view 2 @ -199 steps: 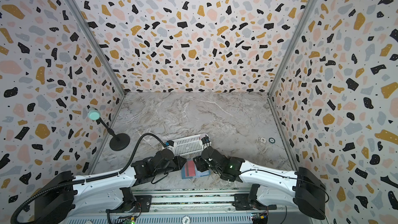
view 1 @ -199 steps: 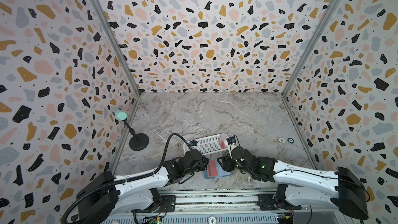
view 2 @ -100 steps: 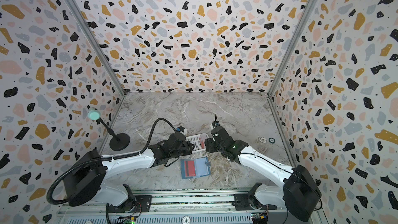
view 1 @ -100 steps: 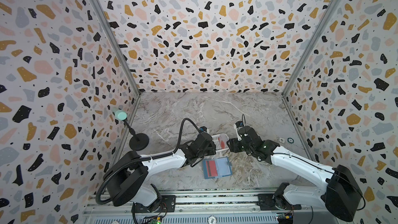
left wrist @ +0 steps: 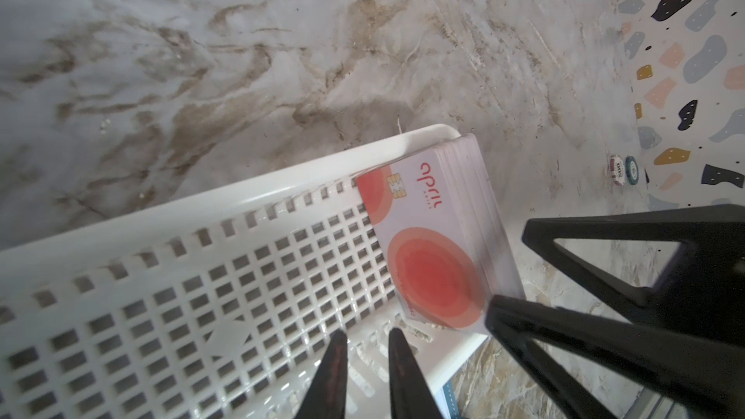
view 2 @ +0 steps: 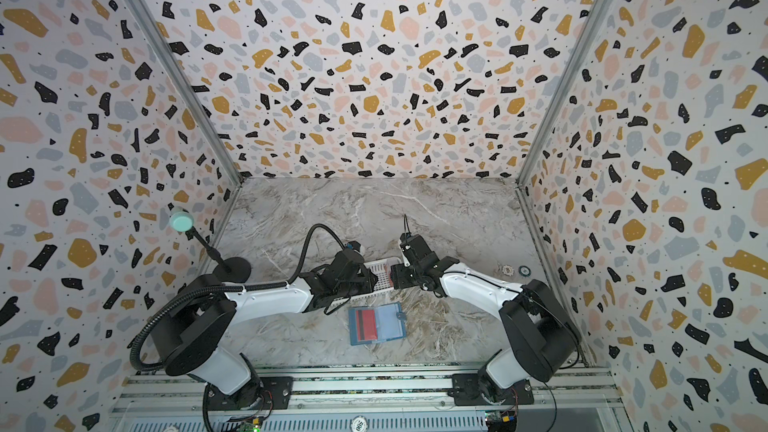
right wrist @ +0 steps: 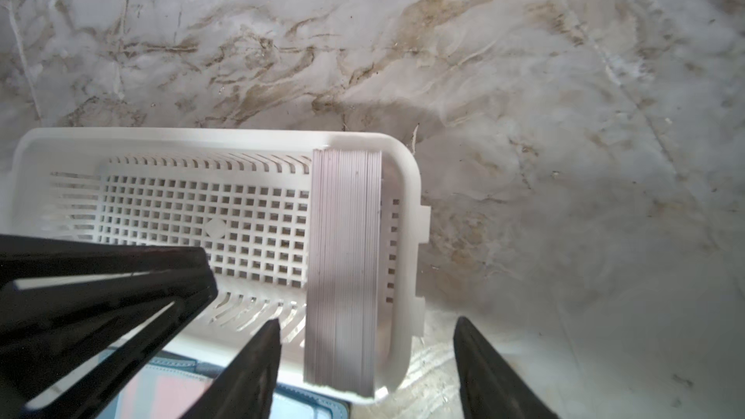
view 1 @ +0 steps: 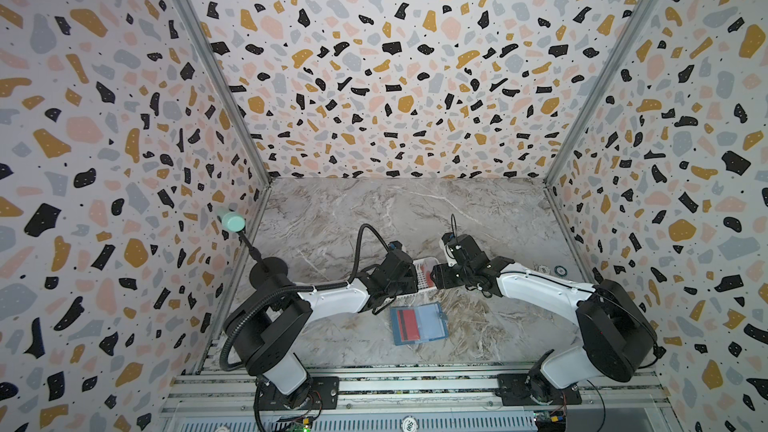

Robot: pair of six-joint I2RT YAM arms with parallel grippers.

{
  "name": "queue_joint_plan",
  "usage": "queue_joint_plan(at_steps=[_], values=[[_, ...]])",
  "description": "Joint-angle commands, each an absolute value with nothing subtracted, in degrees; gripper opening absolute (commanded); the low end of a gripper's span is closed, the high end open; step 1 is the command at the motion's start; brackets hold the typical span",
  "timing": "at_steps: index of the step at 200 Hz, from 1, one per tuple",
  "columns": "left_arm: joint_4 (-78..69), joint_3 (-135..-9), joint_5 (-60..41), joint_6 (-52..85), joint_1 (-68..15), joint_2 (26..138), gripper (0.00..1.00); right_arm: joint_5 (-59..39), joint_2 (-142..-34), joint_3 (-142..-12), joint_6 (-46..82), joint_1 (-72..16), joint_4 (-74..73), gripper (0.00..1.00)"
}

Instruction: Put the credit cards into the card holder

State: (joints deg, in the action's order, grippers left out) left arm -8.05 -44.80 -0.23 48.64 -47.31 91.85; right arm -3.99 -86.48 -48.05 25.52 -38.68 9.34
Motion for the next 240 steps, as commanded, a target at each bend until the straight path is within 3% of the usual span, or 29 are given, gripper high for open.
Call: queue_joint_plan(at_steps=[1, 47, 131, 178, 240], values=[[-10.8, -43.6, -0.9, 48.2, -47.1, 91.1, 0.22, -5.5, -87.7, -50.1, 26.0, -38.3, 7.9, 0.69], [-11.5, -43.3, -0.9, 47.8, -46.6, 92.1, 0.22, -7.0, -90.6, -50.7, 26.4, -38.2, 6.6, 0.68], [-11.9, -45.4, -2.3, 46.4, -45.2, 96.6, 0.22, -5.0, -88.3, -49.2, 28.7, -40.8, 6.3, 0.58], [-12.4, -48.2, -3.1, 46.5, -44.9, 100.1, 0.22, -1.2, -88.9, -51.0, 29.7, -41.2, 8.4, 0.68], [-11.2, -51.6, -5.1, 46.5, -44.7, 103.9, 0.18, 0.0, -92.1, -54.1, 28.2, -41.3, 10.2, 0.7]])
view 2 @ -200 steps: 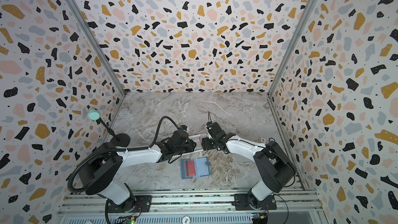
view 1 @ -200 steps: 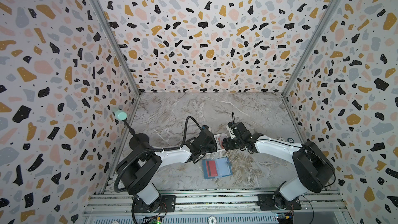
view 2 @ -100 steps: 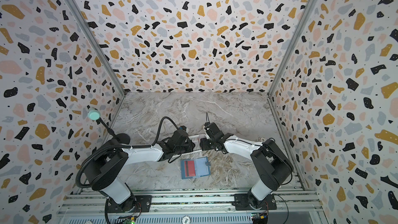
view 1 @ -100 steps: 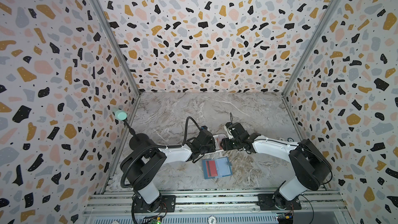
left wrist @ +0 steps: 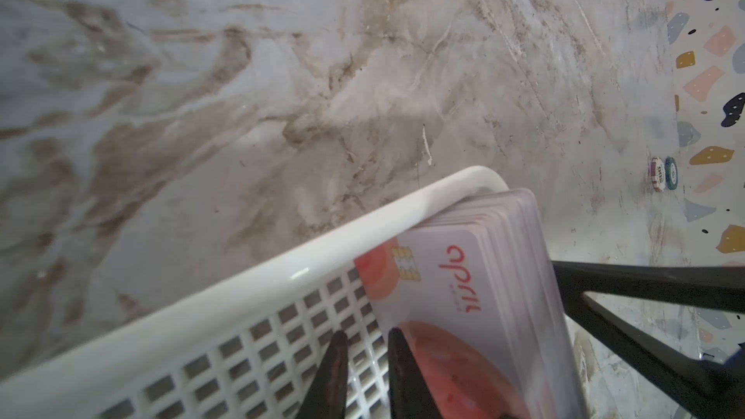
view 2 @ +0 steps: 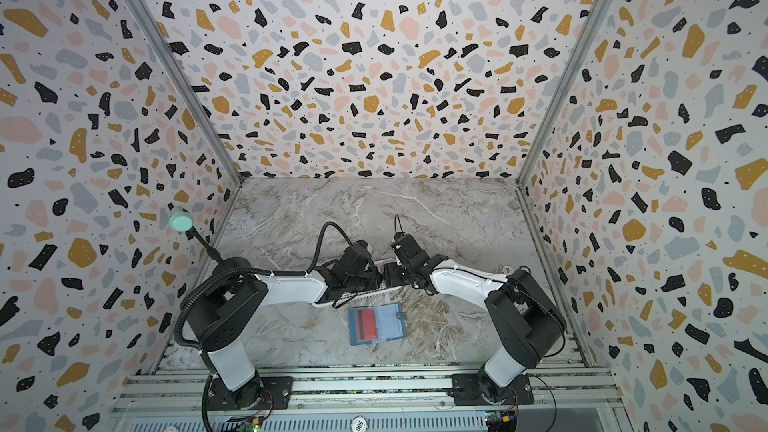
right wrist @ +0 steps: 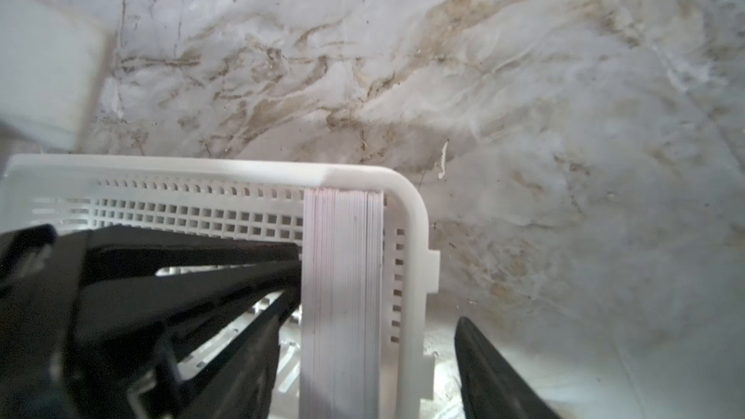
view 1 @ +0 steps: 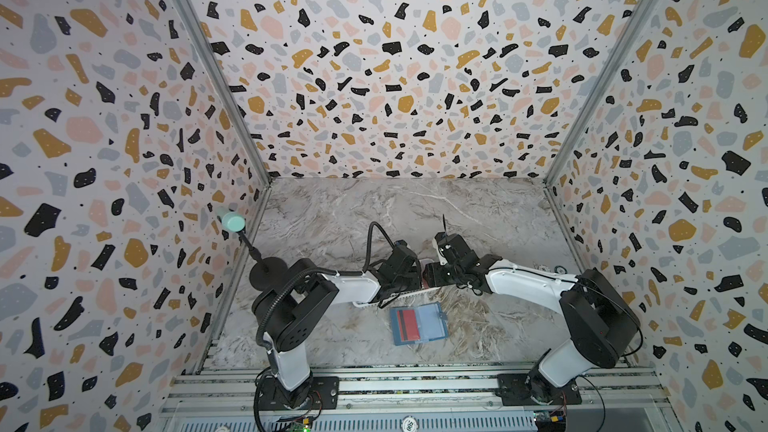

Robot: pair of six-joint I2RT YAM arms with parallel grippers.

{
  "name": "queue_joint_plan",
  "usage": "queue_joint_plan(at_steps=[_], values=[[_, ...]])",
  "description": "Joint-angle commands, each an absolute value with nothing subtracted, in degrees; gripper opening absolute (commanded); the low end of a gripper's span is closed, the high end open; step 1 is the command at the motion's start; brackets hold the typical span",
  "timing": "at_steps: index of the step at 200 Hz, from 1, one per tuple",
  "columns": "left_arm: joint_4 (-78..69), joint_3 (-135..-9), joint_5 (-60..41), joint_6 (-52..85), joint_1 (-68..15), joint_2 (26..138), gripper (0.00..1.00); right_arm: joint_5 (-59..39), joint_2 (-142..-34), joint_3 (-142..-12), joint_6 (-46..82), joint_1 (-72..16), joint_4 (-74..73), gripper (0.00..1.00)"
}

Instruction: Put the credit cards into the card holder

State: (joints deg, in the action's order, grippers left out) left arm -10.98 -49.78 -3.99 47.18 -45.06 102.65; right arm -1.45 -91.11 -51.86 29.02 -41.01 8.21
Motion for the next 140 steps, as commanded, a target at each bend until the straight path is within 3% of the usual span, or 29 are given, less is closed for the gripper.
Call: queue_joint_plan(at_steps=[1, 140], values=[[-11.1, -51.6, -5.0, 46.5, -44.7, 103.9, 0.17, 0.0, -92.1, -54.1, 28.2, -41.3, 10.1, 0.7], [-10.0, -50.9, -5.4, 47.7, -44.5, 106.4, 0.11, 7.0, -96.6, -58.1, 28.1, -43.2, 14.0, 0.69]])
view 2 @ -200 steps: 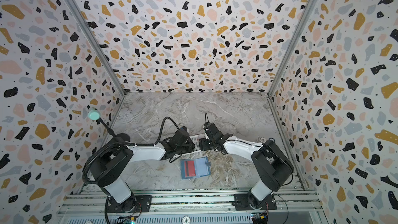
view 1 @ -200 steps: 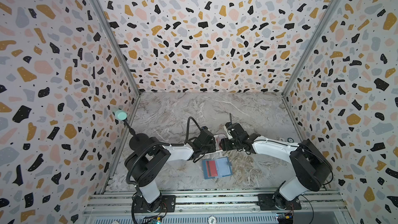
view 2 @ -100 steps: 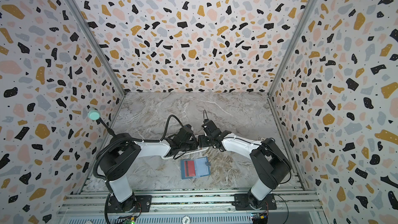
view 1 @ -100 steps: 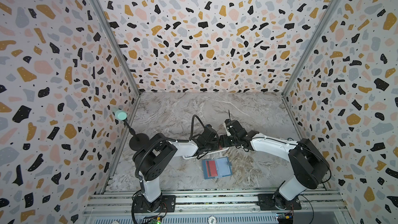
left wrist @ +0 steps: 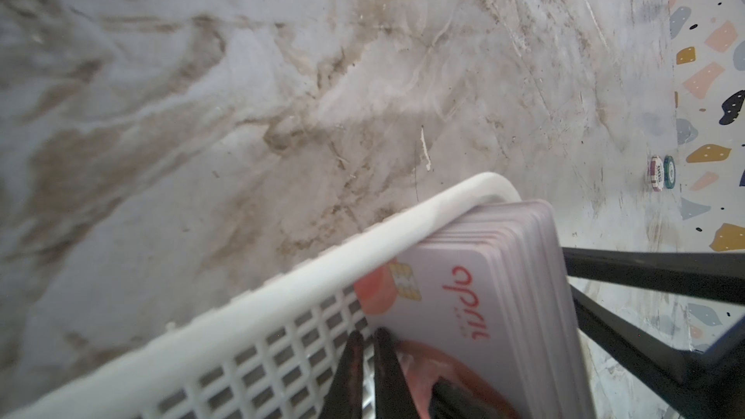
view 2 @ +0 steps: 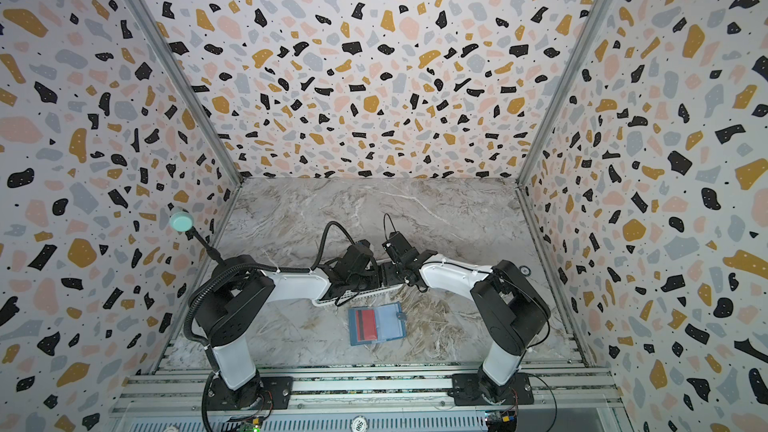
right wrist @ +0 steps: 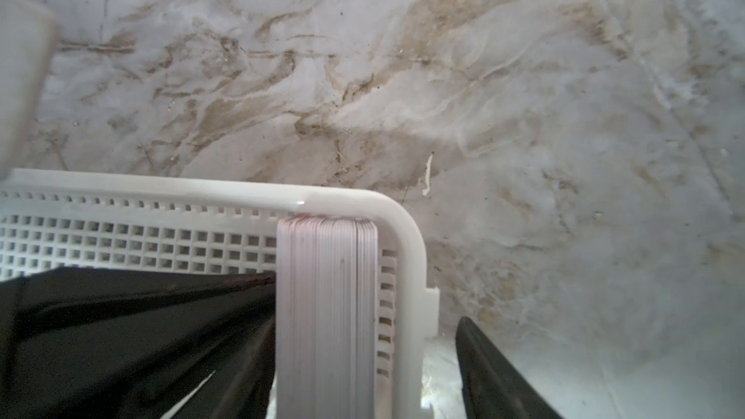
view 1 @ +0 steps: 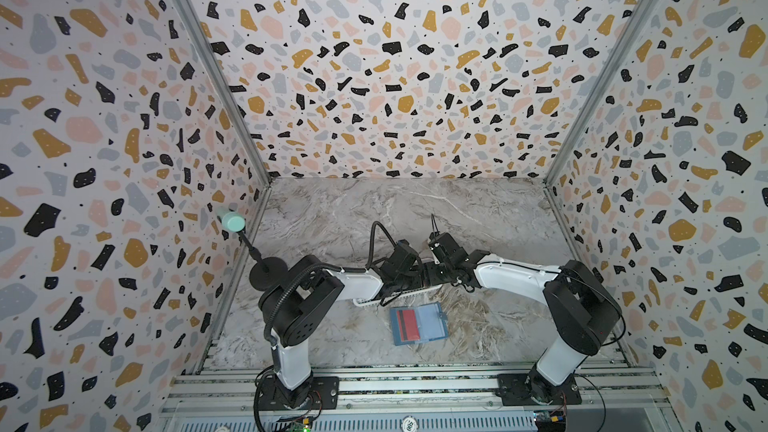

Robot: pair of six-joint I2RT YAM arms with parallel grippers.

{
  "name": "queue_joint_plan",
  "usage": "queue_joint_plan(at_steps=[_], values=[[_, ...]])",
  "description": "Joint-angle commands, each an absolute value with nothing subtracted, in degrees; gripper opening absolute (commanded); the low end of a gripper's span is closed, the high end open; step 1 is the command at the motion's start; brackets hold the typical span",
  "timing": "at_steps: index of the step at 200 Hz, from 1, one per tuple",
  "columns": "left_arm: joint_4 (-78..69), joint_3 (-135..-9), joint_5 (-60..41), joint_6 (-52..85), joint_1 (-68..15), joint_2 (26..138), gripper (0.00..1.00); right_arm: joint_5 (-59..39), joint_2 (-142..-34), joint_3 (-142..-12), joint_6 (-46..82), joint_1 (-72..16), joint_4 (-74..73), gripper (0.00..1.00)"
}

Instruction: Put the credit cards into the card holder

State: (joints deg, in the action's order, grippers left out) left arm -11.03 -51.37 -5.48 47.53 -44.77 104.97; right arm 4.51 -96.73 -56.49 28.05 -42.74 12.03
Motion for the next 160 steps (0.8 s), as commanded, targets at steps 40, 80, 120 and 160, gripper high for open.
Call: queue_joint_plan(at_steps=[40, 80, 120, 160], values=[[-10.6, -50.3, -5.6, 48.0, -44.3, 106.4, 0.12, 7.8, -94.9, -57.4, 27.8, -43.1, 13.9, 0.63], [-11.6, -49.6, -6.0, 48.3, -44.3, 106.8, 0.15, 8.2, -92.9, -56.7, 27.3, -43.0, 13.9, 0.61], [-11.9, -49.4, -6.2, 48.6, -44.2, 107.1, 0.2, 8.5, -92.4, -56.7, 27.1, -42.9, 14.2, 0.6], [-11.9, -49.3, -6.3, 48.7, -44.0, 107.1, 0.18, 7.7, -92.1, -56.3, 26.2, -42.7, 13.9, 0.59]])
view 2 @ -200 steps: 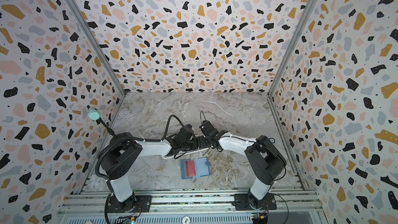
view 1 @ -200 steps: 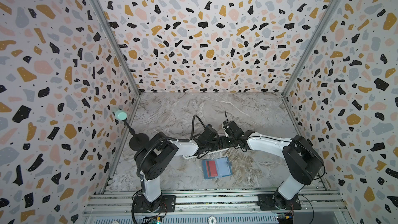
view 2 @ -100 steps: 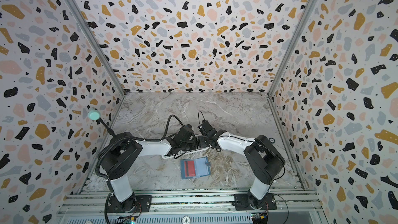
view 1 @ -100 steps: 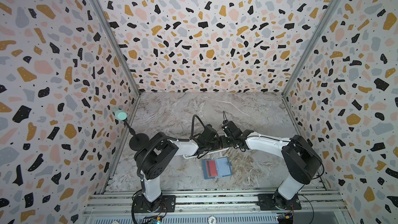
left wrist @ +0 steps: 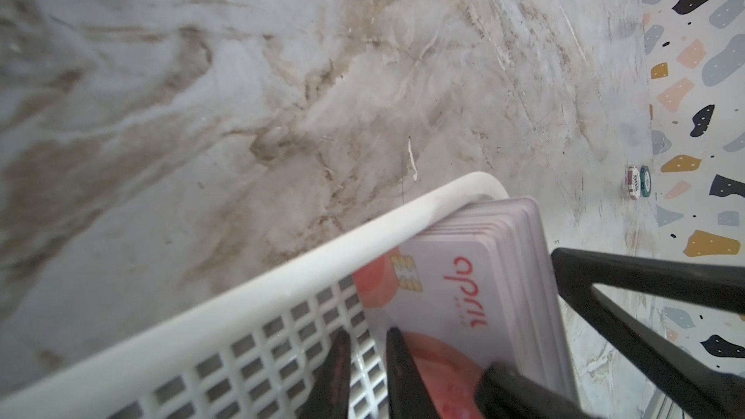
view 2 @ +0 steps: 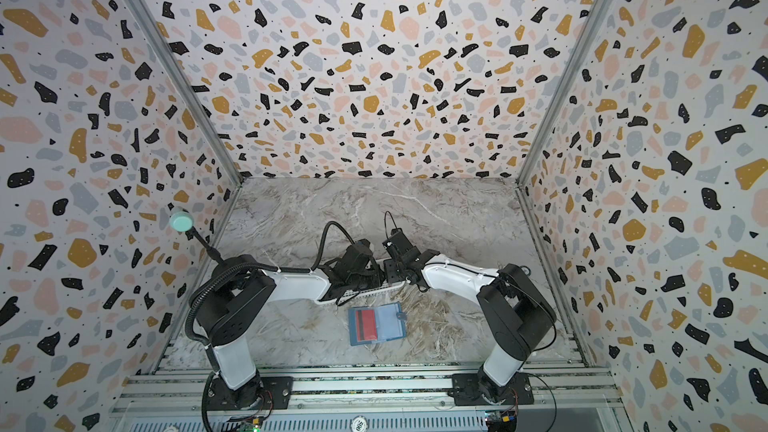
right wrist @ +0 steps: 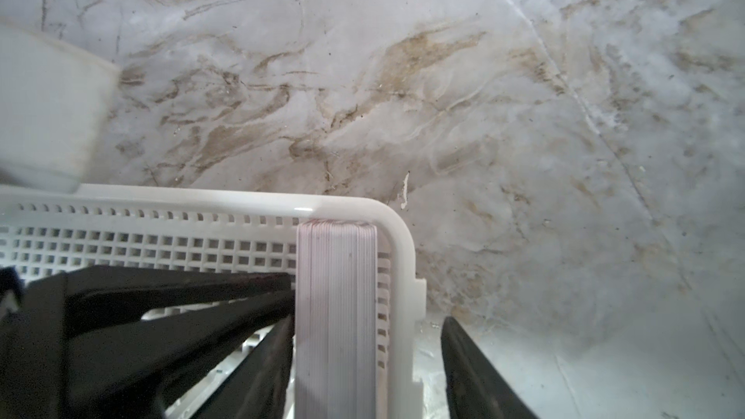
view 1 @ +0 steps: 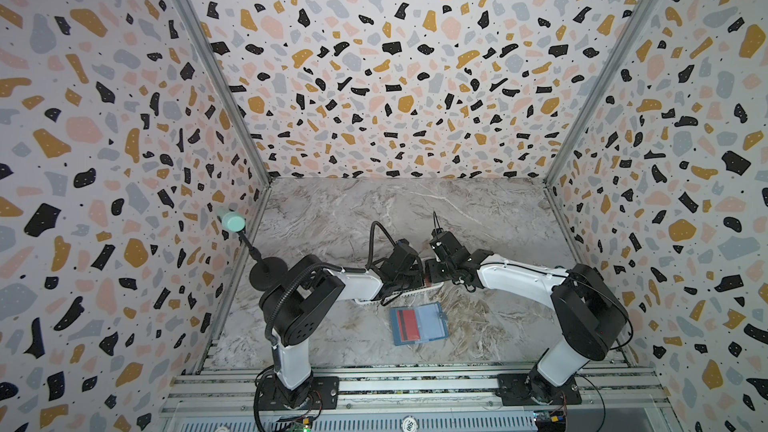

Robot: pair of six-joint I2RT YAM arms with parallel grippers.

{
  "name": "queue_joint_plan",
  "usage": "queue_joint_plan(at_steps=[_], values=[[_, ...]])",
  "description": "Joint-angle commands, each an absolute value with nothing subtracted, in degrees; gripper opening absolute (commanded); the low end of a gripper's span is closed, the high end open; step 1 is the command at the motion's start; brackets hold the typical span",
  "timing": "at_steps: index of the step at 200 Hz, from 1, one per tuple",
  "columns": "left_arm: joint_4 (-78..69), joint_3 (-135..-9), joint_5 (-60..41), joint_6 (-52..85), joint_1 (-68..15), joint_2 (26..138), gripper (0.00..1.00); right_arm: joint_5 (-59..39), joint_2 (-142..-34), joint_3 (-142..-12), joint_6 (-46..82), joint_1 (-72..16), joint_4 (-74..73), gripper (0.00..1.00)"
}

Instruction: Put the credit cards into the card holder

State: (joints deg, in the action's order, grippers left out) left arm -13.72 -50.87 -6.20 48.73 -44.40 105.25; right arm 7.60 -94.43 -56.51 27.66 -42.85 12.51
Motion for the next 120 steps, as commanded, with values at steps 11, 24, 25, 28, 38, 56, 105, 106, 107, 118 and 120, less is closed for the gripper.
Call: queue_joint_plan(at_steps=[11, 24, 25, 28, 38, 56, 105, 106, 107, 118, 120], values=[[-11.9, -49.2, -6.4, 48.6, -44.0, 107.1, 0.15, 6.0, -92.5, -56.3, 25.6, -42.8, 13.4, 0.61], [-11.9, -49.1, -6.4, 48.8, -44.0, 107.2, 0.14, 5.8, -93.6, -56.5, 25.5, -42.8, 13.5, 0.62], [-11.9, -49.1, -6.4, 48.8, -44.0, 107.1, 0.13, 5.7, -93.6, -56.5, 25.5, -42.8, 13.5, 0.62], [-11.9, -49.1, -6.4, 48.8, -44.0, 107.1, 0.13, 5.7, -93.9, -56.5, 25.6, -42.8, 13.4, 0.62], [-11.9, -49.0, -6.4, 48.8, -44.0, 107.1, 0.12, 5.7, -94.4, -56.4, 25.8, -42.8, 13.0, 0.62], [-11.9, -49.0, -6.4, 48.9, -44.0, 107.2, 0.11, 5.9, -95.1, -56.4, 26.0, -42.7, 12.7, 0.63], [-11.8, -48.7, -6.4, 48.8, -43.9, 107.2, 0.11, 6.9, -96.5, -56.9, 26.0, -42.7, 12.9, 0.63], [-11.8, -48.7, -6.4, 48.8, -43.9, 107.2, 0.11, 7.0, -96.5, -56.9, 26.0, -42.7, 12.9, 0.63], [-11.8, -48.7, -6.4, 48.7, -43.9, 107.2, 0.11, 6.9, -96.6, -56.8, 26.1, -42.7, 12.9, 0.63], [-11.9, -48.6, -6.4, 48.9, -43.8, 107.2, 0.11, 7.3, -96.6, -56.8, 26.0, -42.7, 13.0, 0.62], [-12.0, -48.6, -6.4, 48.8, -43.9, 107.2, 0.11, 7.3, -96.7, -56.8, 26.0, -42.7, 13.0, 0.62]])
